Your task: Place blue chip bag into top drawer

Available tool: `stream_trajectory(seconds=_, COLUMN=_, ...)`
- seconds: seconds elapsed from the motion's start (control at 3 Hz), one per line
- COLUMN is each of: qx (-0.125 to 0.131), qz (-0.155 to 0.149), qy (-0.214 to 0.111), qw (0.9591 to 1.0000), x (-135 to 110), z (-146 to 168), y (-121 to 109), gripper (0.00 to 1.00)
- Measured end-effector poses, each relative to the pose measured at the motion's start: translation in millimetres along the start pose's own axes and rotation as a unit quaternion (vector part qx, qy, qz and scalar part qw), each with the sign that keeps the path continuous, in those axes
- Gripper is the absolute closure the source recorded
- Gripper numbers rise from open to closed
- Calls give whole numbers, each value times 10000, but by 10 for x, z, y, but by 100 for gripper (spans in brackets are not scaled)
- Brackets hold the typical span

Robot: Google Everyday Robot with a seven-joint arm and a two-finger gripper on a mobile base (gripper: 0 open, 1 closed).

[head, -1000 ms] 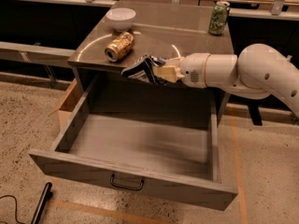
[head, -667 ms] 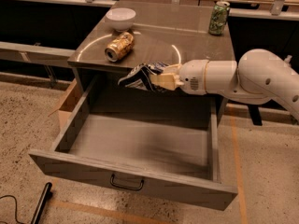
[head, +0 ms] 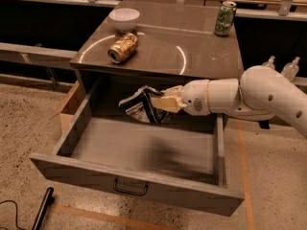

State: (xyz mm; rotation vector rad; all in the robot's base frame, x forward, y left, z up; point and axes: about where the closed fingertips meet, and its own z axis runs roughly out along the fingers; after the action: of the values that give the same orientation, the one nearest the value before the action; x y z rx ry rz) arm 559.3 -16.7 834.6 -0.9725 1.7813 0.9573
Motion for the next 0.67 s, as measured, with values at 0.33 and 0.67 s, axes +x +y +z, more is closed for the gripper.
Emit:
stream_trajectory(seconds=0.33, qx=-112, qz=-41, qy=205, qw=9997, x=289, z=189, y=27, gripper=100)
stream_trajectory(seconds=0.67, qx=-164, qz=-186, qy=471, qw=9986, x=543, z=383, y=28, gripper=85)
